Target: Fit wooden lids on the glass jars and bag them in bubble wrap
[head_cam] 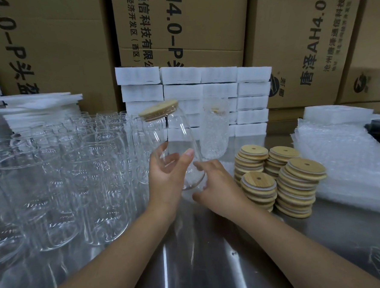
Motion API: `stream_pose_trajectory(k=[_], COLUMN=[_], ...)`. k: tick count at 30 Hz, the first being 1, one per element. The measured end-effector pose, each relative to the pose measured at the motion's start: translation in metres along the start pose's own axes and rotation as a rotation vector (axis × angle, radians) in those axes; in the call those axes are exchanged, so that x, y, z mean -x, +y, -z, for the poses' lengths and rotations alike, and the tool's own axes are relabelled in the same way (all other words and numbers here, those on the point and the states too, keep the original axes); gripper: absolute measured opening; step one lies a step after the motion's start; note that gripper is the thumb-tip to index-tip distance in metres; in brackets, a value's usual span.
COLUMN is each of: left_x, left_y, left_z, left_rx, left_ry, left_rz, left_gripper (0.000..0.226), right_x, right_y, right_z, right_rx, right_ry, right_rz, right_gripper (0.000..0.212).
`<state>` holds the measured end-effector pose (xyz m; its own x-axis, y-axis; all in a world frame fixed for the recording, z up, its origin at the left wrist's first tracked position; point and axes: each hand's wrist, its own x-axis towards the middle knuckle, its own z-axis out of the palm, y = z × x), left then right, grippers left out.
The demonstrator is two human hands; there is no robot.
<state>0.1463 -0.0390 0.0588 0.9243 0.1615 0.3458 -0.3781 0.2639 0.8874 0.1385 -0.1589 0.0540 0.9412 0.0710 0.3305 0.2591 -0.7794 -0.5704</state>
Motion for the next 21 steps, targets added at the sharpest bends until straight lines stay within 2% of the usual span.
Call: stream_pose_trajectory(k=[3,8,13,16,21], left_x=[0.000,0.000,-0.002,-0.001,0.003], left_y=[-0.002,-0.007,-0.008,-0.005,0.000], left_z=[0.003,0.004,0.006,0.005,0.003], left_rx=[-0.081,-0.162,-0.235,-0.192,-0.146], left_ry=[0.005,-0.017,-0.067,-0.090,-0.155], left_rz=[-0.046,-0.081,-0.093,-0.059,-0.013], left_gripper=[0.075,0.070,0.072,0.068,0.039], right_x=[-0.002,0.000,0.004,0.005,0.002], right_y=[-0.002,-0.005,-0.009,-0.010,-0.010], right_z=[0.002,0.004,0.005,0.005,0.010], right_rx=[-0.030,-0.084,-0.135,-0.219,-0.257], right_ry=[0.015,0.040,-0.025,0.026,0.098], right_rz=[-0.013,0.004,0.011,0.003,-0.079], right_gripper=[0.069,0.067,0.079,0.085,0.088])
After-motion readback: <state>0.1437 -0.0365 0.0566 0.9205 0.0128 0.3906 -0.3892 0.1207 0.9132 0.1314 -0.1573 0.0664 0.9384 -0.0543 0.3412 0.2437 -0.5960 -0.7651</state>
